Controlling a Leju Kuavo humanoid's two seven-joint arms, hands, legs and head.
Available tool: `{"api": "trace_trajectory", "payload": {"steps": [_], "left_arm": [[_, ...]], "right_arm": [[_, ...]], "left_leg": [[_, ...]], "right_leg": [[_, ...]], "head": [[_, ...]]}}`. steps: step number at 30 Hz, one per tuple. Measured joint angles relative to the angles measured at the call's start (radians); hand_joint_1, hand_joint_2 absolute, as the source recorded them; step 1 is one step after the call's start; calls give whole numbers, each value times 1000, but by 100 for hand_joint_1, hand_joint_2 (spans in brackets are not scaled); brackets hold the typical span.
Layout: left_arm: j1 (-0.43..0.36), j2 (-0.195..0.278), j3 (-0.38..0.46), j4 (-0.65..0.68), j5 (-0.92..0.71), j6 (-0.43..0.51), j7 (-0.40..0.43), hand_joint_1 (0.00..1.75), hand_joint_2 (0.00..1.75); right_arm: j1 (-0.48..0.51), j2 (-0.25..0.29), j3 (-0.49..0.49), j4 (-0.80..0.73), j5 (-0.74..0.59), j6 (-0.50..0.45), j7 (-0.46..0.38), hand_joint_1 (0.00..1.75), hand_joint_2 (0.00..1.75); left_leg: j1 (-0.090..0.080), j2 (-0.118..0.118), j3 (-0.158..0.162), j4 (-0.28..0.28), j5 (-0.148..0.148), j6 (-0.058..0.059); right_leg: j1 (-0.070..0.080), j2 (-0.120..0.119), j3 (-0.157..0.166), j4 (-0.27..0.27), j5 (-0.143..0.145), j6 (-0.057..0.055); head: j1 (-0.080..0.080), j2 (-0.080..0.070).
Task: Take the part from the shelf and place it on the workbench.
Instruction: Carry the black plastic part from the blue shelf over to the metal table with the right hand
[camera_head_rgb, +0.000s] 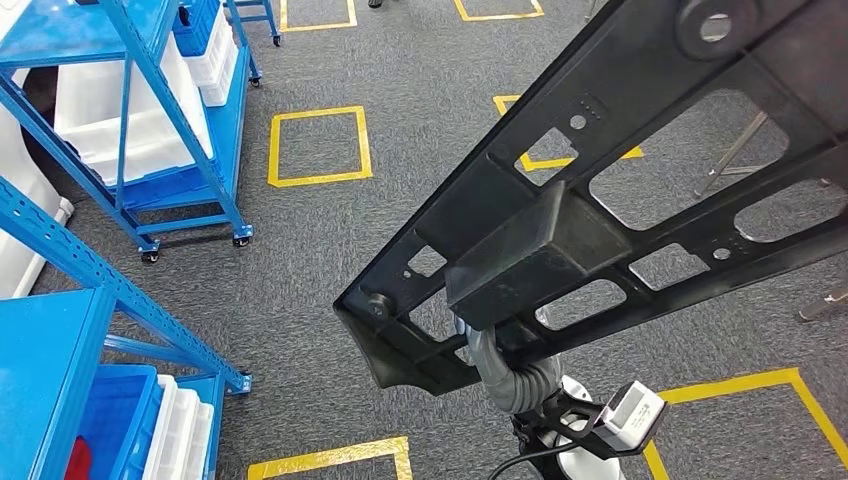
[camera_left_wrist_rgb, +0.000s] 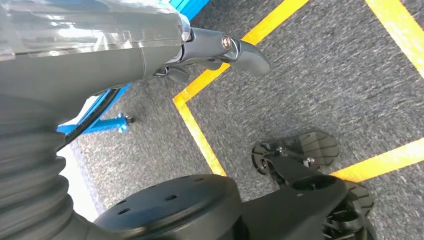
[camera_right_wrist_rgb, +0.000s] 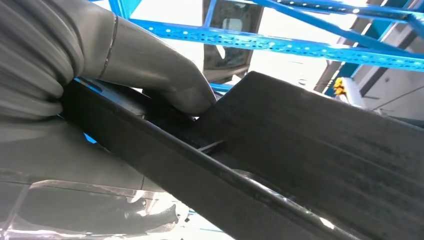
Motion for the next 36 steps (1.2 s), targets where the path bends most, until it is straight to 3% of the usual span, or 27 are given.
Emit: {"api": "trace_trajectory", "payload": {"steps": [2, 4, 6, 7, 9, 11, 12, 15, 17, 19, 20, 21, 22, 24, 26, 28, 29, 30, 32, 34, 36], "left_arm": [[1, -1, 0, 0, 0, 0, -1, 0, 175], [5, 0, 0, 0, 0, 0, -3, 0, 175], [9, 0, 0, 0, 0, 0, -2, 0, 175], [10, 0, 0, 0, 0, 0, -2, 0, 175], [8, 0, 0, 0, 0, 0, -2, 0, 175], [7, 0, 0, 0, 0, 0, -2, 0, 175], [7, 1, 0, 0, 0, 0, -2, 0, 175], [2, 1, 0, 0, 0, 0, -2, 0, 175], [0, 1, 0, 0, 1, 0, -1, 0, 175], [2, 1, 0, 0, 2, 0, -1, 0, 175], [4, 1, 0, 0, 4, -1, -1, 0, 175], [3, 1, 1, 0, 5, -2, -1, 0, 175], [3, 1, 1, 0, 6, -4, 1, 0, 175], [1, 1, 1, 0, 5, -6, 8, 0, 175], [6, 3, 1, 0, 3, -7, 17, 0, 175], [9, 5, 1, 0, 3, -7, 22, 0, 175], [8, 5, 1, 0, 3, -7, 23, 0, 175], [6, 5, 1, 0, 3, -7, 24, 0, 175], [6, 4, 0, 0, 1, -7, 25, 0, 175], [11, 4, 0, 0, 0, -7, 26, 0, 175], [16, 5, 1, 0, 0, -7, 26, 0, 175]], "right_arm": [[-3, 0, 0, -1, -1, -4, 0, 175, 175], [-4, 0, 0, -1, -2, -9, 0, 175, 175], [1, -1, 1, 0, -2, -13, 0, 175, 175], [3, -1, 1, 0, -2, -14, 0, 175, 175], [5, -1, 1, 0, -3, -14, 0, 175, 175], [5, -1, 1, -1, -3, -14, -2, 175, 175], [5, -1, 1, -1, -3, -13, -3, 175, 175], [7, -1, 0, -1, -3, -13, -4, 175, 175], [7, 0, 0, -2, -3, -13, -4, 175, 175], [7, 0, 0, -3, -3, -12, -5, 175, 175], [8, 0, 0, -3, -3, -12, -5, 175, 175], [9, 0, 0, -2, -3, -12, -5, 175, 175], [10, 0, 0, -2, -3, -12, -5, 175, 175], [10, 0, 0, -2, -3, -12, -5, 175, 175], [8, 0, 0, -2, -3, -11, -6, 175, 175], [8, 0, 0, -1, -5, -10, -7, 175, 175], [8, 0, 0, -1, -6, -10, -8, 175, 175], [8, -1, 0, -1, -7, -10, -8, 175, 175], [6, -1, 0, -2, -8, -10, -10, 175, 175], [3, -2, 0, -1, -8, -10, -13, 175, 175], [2, -3, 0, 0, -8, -10, -14, 175, 175]], "left_leg": [[3, 27, 4, -11, 6, 12], [-1, 56, 5, -12, 5, 18], [-4, 86, 5, -11, 2, 19], [-4, 100, 6, -10, 0, 18], [-5, 125, 10, -8, -6, 13], [-9, 145, 16, -7, -14, 4], [-11, 153, 19, -6, -17, -1], [-11, 175, 29, -6, -27, -18], [-6, 142, 17, 37, -59, -27], [-3, 88, -40, 163, -124, -32], [-2, 74, -76, 234, -151, -33], [-2, 68, -103, 283, -163, -34], [-2, 65, -112, 293, -151, -34], [-1, 53, -77, 197, -77, -29], [1, 6, -23, 62, -16, -22], [1, -23, -2, 9, -5, -17], [0, -16, -1, 3, -5, -14], [0, -5, 0, 2, -2, -8], [3, 19, 3, -8, 3, 5], [2, 48, 5, -12, 3, 14], [-1, 79, 5, -11, 0, 17]], "right_leg": [[4, -53, -26, 52, -33, 8], [1, -109, -87, 177, -96, 15], [-4, -124, -137, 276, -125, 21], [-6, -128, -136, 274, -113, 23], [-6, -153, -74, 156, -50, 21], [3, -192, -8, 33, -10, 10], [8, -202, 6, 6, -6, 3], [10, -173, 8, -5, -7, -16], [5, -151, 14, -13, -4, -28], [3, -128, 17, -15, -3, -37], [4, -114, 17, -15, -3, -39], [4, -99, 18, -14, -3, -39], [5, -83, 19, -13, -3, -39], [4, -52, 23, -11, -5, -37], [5, -24, 22, -7, -7, -30], [1, -2, 13, -3, -5, -18], [-1, 9, 8, -4, -2, -10], [-3, 9, 4, -3, -2, -4], [0, -35, -13, 29, -24, 6], [1, -100, -66, 138, -82, 14], [-4, -123, -128, 260, -126, 23]], "head": [[0, 0], [0, 0], [0, 0], [0, 0], [0, 0], [0, 0], [0, 0], [0, 0], [0, 0], [0, 0], [0, 0], [0, 0], [0, 0], [0, 0], [0, 0], [0, 0], [0, 0], [0, 0], [0, 0], [0, 0], [0, 0]]}}
